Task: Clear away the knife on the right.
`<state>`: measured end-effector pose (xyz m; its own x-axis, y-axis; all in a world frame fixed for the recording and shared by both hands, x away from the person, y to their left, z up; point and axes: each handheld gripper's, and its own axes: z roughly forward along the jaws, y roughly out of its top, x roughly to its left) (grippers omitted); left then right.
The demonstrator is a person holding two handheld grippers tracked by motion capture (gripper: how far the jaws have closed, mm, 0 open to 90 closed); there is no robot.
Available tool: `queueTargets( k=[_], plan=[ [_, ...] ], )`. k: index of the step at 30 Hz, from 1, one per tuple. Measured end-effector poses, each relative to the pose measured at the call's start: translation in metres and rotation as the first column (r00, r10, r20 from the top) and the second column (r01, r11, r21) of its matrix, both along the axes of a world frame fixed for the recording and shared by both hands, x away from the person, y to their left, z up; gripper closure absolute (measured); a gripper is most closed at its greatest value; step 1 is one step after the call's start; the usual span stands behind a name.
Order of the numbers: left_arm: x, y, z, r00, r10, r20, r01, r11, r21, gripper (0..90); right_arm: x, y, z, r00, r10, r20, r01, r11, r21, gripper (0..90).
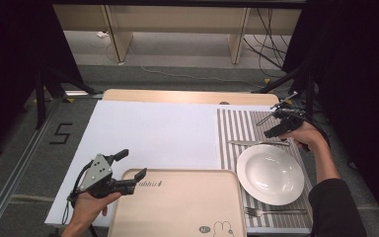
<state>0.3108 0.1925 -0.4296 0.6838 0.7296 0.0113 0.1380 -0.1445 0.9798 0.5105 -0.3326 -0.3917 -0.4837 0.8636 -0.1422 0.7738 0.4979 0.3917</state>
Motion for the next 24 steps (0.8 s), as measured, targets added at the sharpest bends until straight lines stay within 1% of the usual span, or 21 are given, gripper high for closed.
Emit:
queueTargets(
  k=[1,2,3,4,5,6,7,8,9,10,11,16,17,18,20,21,22,23,24],
  plan=[
    [0.000,0.000,0.000,1.0000,-0.003,0.003,0.003,1.0000,-0.003,16.4,0.002,0.000,-0.002,1.0000,0.005,-0.002,-0.005,1.000,-0.011,19.2],
    [0.000,0.000,0.000,1.0000,-0.001,0.002,0.001,1.0000,0.005,16.4,0.004,-0.001,-0.004,0.9999,0.006,-0.008,-0.006,1.000,-0.016,19.4],
    [0.000,0.000,0.001,1.0000,-0.002,0.003,0.002,1.0000,0.007,16.4,0.006,-0.001,-0.006,0.9997,0.000,-0.023,0.000,1.000,-0.019,19.5],
    [0.000,0.000,0.000,1.0000,-0.001,0.002,0.001,1.0000,0.003,16.4,0.008,-0.002,-0.008,0.9994,0.020,-0.029,-0.020,0.999,-0.026,19.6],
    [0.000,0.000,0.000,1.0000,-0.001,0.002,0.001,1.0000,0.003,16.4,0.008,-0.002,-0.008,0.9994,0.020,-0.029,-0.020,0.999,-0.026,19.6],
    [0.000,0.000,0.000,1.0000,0.003,-0.001,-0.003,1.0000,0.000,16.4,0.008,-0.001,-0.010,0.9988,0.015,-0.047,-0.017,0.999,-0.031,19.6],
    [0.000,0.001,0.000,1.0000,0.004,0.000,-0.004,1.0000,0.000,16.3,0.010,-0.001,-0.012,0.9987,0.010,-0.051,-0.012,0.999,-0.040,19.6],
    [0.001,0.000,0.000,1.0000,0.002,0.001,-0.002,1.0000,-0.006,16.4,0.013,-0.003,-0.016,0.9981,0.020,-0.058,-0.023,0.998,-0.055,19.6],
    [0.001,0.000,0.000,1.0000,0.004,0.001,-0.004,1.0000,-0.006,16.4,0.013,-0.003,-0.017,0.9975,0.017,-0.068,-0.021,0.998,-0.062,19.6],
    [0.001,0.000,0.000,1.0000,0.004,0.001,-0.004,1.0000,-0.006,16.4,0.013,-0.003,-0.017,0.9975,0.017,-0.068,-0.021,0.998,-0.062,19.6],
    [0.000,0.000,0.000,1.0000,0.007,-0.001,-0.007,1.0000,0.002,16.4,0.015,-0.004,-0.021,0.9970,0.015,-0.076,-0.020,0.998,-0.067,19.7],
    [0.000,0.000,0.000,1.0000,0.006,-0.002,-0.006,1.0000,0.006,16.4,0.019,-0.007,-0.026,0.9952,0.001,-0.098,-0.009,0.996,-0.084,20.1],
    [0.000,0.000,0.000,1.0000,0.004,0.000,-0.004,1.0000,0.000,16.4,0.020,-0.007,-0.027,0.9933,-0.022,-0.113,0.012,0.996,-0.093,20.2],
    [0.000,0.000,0.000,1.0000,0.007,-0.004,-0.007,1.0000,0.007,16.4,0.021,-0.009,-0.029,0.9941,-0.007,-0.108,-0.003,0.996,-0.089,20.2],
    [0.000,0.000,0.000,1.0000,0.007,-0.004,-0.007,1.0000,0.005,16.4,0.021,-0.009,-0.029,0.9938,-0.013,-0.111,0.004,0.997,-0.082,20.3],
    [0.000,0.000,0.000,1.0000,0.007,-0.004,-0.007,1.0000,0.007,16.4,0.022,-0.010,-0.030,0.9936,-0.017,-0.112,0.007,0.996,-0.085,20.3],
    [0.000,-0.001,0.000,1.0000,0.003,0.001,-0.003,1.0000,-0.002,16.4,0.023,-0.011,-0.032,0.9928,-0.016,-0.119,0.006,0.996,-0.090,20.5],
    [0.000,-0.001,0.000,1.0000,0.003,0.001,-0.003,1.0000,-0.002,16.4,0.023,-0.011,-0.032,0.9918,-0.022,-0.126,0.009,0.995,-0.099,20.5],
    [0.000,-0.001,0.000,1.0000,0.002,0.001,-0.002,1.0000,-0.002,16.4,0.023,-0.011,-0.033,0.9922,-0.026,-0.122,0.014,0.995,-0.098,20.5]
  ],
)
